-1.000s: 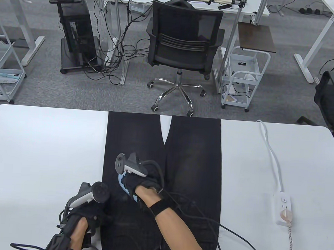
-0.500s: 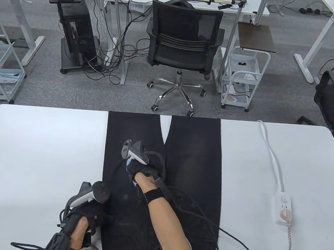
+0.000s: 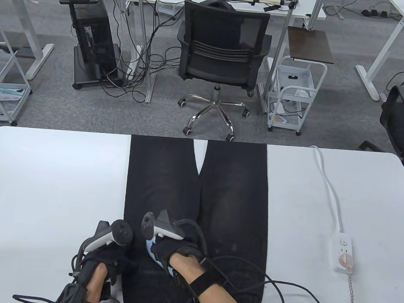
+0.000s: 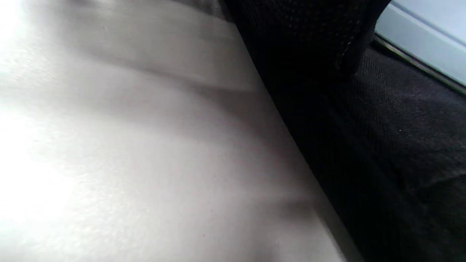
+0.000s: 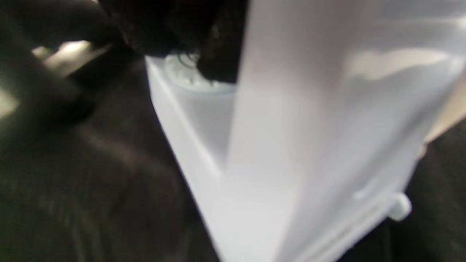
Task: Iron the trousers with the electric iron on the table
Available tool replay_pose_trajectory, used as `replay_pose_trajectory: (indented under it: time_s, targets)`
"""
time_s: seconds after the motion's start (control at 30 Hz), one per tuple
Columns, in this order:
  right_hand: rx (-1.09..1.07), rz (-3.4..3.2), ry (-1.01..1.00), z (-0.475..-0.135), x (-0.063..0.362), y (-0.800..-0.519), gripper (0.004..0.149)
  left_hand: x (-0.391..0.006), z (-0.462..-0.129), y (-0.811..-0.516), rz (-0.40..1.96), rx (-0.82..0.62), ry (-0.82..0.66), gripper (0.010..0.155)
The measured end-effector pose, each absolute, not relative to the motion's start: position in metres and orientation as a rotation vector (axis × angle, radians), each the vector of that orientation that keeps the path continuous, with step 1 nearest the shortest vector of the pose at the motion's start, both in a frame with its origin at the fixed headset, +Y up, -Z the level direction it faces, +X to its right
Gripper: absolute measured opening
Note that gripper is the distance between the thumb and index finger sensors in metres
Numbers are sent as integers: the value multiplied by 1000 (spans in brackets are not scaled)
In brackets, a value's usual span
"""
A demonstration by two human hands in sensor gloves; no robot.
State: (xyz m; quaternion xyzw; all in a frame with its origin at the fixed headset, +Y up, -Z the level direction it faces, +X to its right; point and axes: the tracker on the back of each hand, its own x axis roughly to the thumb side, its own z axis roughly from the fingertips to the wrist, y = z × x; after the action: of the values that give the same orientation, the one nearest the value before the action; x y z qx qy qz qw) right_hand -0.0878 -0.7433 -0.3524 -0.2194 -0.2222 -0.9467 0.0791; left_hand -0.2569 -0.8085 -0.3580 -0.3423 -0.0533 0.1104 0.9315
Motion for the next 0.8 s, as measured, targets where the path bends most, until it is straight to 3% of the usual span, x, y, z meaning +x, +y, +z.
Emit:
replay_pose_trajectory:
  time_s: [0.17, 0.37, 0.5, 0.67, 0.8]
  targets:
    - [-723, -2815, -495, -324, -77, -743, 53, -258, -358, -809, 234, -704, -114, 107]
    - [-676, -2795, -386, -341, -88, -742, 54, -258, -358, -808, 216, -703, -116, 107]
    - [-621, -2810, -331, -370, -104, -739, 54, -258, -358, -808, 217, -703, -122, 107]
    - [-474, -2934, -507, -422, -115, -732, 54, -257, -358, -809, 213, -705, -128, 108]
    - [-320, -2945, -485, -462, -113, -733, 55, -257, -358, -809, 225, -708, -131, 108]
